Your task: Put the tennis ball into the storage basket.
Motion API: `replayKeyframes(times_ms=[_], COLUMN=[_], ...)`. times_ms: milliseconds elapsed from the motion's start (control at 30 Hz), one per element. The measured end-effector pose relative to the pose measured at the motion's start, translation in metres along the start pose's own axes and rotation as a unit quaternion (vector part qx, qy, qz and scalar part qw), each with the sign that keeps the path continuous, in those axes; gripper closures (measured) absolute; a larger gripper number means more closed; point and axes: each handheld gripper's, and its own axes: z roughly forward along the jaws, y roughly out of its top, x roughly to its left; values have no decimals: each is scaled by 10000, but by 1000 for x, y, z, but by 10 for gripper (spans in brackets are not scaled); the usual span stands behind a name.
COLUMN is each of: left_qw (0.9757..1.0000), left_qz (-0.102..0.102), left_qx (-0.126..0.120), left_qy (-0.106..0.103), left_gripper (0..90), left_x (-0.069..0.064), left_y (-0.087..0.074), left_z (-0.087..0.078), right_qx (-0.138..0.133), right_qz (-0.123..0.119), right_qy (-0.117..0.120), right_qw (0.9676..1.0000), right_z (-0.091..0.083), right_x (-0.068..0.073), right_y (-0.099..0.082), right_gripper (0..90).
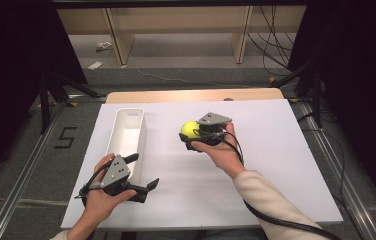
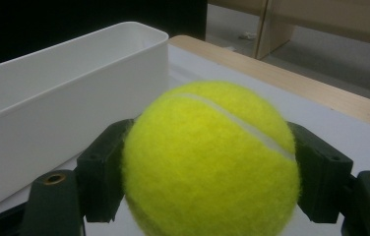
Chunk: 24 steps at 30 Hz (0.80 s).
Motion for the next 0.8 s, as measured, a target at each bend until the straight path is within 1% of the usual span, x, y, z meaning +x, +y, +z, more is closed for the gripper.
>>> replayKeyframes(times_ms=[800], left_qw=[10000], left_qz=[-6], left_qx=[-5], left_qy=[-3], left_gripper=[0], left_x=[0], left_y=[0], left_z=[0], right_qx=[5], right_qz=[0], right_qy=[62], right_qw=[10000], right_z=[4], right_x=[4], right_y=[1], right_gripper=[270])
